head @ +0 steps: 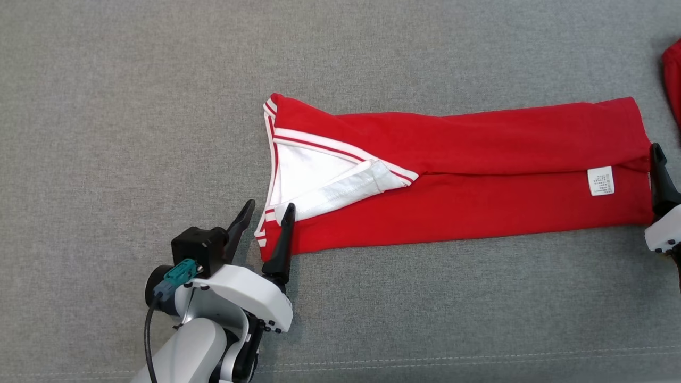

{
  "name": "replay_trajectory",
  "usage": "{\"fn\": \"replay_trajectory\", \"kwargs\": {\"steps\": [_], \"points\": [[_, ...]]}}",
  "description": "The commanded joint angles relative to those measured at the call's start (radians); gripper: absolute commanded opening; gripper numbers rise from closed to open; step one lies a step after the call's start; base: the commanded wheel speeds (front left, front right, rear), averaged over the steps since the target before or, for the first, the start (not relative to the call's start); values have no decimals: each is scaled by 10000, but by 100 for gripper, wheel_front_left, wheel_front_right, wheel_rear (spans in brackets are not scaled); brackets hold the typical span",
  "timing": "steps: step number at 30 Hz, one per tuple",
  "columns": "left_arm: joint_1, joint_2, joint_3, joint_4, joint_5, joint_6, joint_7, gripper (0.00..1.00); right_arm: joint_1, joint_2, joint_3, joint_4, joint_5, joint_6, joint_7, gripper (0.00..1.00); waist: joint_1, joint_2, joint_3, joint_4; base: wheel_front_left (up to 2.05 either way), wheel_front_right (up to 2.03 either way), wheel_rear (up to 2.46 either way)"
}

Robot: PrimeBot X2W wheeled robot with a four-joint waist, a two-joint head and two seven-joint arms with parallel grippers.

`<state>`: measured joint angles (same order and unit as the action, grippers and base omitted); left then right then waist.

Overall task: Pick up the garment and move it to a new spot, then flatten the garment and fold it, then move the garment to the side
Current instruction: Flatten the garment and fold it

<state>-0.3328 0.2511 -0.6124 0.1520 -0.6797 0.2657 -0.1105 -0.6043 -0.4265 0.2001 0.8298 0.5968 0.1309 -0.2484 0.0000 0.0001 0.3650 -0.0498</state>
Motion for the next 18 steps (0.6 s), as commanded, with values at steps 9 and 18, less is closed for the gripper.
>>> {"fn": "replay_trajectory", "kwargs": {"steps": [9, 18], "points": [[409, -9, 1170, -79, 129, 334, -1347, 100, 1050, 448, -944, -1600, -1114, -2, -134, 100, 0, -1, -1197, -195, 0, 0, 0], [1556, -1258, 3584, -1432, 1896, -586, -1508, 100, 2354, 1460, -1127, -3452, -1649, -2, -134, 100, 0, -1, -2190, -547, 0, 0, 0]]}}
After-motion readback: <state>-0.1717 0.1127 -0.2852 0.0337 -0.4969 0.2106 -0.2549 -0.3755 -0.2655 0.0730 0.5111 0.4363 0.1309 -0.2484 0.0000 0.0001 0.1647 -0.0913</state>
